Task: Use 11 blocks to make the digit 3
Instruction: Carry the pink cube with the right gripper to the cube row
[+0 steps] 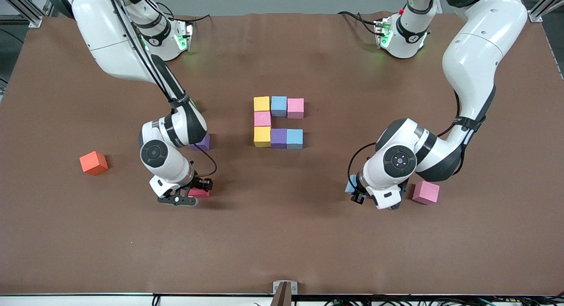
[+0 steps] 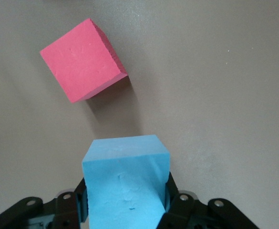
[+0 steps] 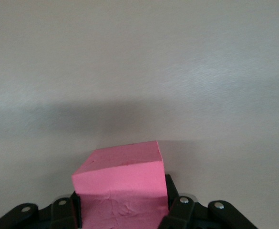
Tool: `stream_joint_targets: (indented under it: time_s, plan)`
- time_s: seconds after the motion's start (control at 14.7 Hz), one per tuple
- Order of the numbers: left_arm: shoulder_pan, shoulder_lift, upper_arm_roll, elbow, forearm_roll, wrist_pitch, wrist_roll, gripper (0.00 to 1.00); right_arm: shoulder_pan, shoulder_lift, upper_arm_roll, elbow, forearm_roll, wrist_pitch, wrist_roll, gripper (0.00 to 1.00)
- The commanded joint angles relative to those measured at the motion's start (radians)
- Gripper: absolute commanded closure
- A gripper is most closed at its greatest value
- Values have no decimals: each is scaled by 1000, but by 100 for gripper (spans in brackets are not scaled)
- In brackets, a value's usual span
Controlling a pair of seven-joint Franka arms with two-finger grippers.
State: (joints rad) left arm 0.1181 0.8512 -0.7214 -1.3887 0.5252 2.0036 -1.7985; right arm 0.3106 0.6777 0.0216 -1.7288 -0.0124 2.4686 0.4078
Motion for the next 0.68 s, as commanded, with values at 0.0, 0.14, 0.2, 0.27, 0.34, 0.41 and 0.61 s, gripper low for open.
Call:
stream_joint_targets:
  time_s: [0.0, 0.14, 0.2, 0.27, 0.34, 0.41, 0.61]
  plan:
    - [-1, -7, 2, -3, -1, -12, 1, 69, 65, -20, 1, -28, 6, 1, 46, 100]
    - [-1, -9, 2, -3, -1, -12, 1, 69, 119, -21, 3, -26, 8, 0, 130, 100]
    - [-1, -9, 2, -3, -1, -12, 1, 69, 152, -20, 3, -26, 6, 1, 182, 100]
    - [-1, -9, 2, -3, -1, -12, 1, 69, 189, -20, 3, -25, 6, 3, 233, 100]
    - [-1, -9, 2, -3, -1, -12, 1, 69, 214, -20, 3, -25, 6, 7, 268, 100]
    - [-1, -11, 2, -3, -1, -12, 1, 69, 237, -20, 3, -25, 8, 10, 297, 100]
    - [-1, -12, 2, -3, -1, -12, 1, 69, 280, -18, 3, -20, 8, 13, 357, 100]
